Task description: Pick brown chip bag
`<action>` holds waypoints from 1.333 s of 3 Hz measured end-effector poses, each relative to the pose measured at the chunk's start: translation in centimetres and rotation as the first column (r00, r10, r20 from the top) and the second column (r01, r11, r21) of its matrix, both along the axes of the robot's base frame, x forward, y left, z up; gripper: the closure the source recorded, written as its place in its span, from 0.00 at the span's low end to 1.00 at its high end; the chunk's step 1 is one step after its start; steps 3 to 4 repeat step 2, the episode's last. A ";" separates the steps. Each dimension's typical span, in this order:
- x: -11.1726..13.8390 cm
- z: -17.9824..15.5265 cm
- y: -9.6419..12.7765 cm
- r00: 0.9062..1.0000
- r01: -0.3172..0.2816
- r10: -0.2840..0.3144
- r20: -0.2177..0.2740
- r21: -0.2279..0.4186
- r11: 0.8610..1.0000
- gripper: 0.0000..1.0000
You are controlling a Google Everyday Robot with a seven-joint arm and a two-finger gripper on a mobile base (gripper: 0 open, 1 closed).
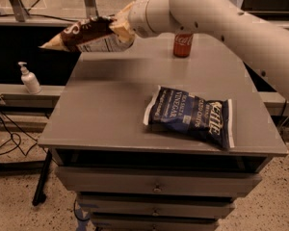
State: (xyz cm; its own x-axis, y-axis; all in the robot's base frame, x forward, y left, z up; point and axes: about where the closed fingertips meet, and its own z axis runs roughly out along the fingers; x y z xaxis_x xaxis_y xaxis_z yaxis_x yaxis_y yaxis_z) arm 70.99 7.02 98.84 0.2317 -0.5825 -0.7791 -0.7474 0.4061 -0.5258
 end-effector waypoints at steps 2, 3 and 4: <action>-2.0 4.0 -0.5 0.996 -0.024 0.021 0.084 0.031 0.999 1.00; -2.0 4.0 -0.5 0.996 -0.024 0.021 0.084 0.031 0.999 1.00; -2.0 4.0 -0.5 0.996 -0.024 0.021 0.084 0.031 0.999 1.00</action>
Offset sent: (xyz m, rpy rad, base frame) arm -0.0152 -0.0039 0.0329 0.0280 -0.0662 0.0158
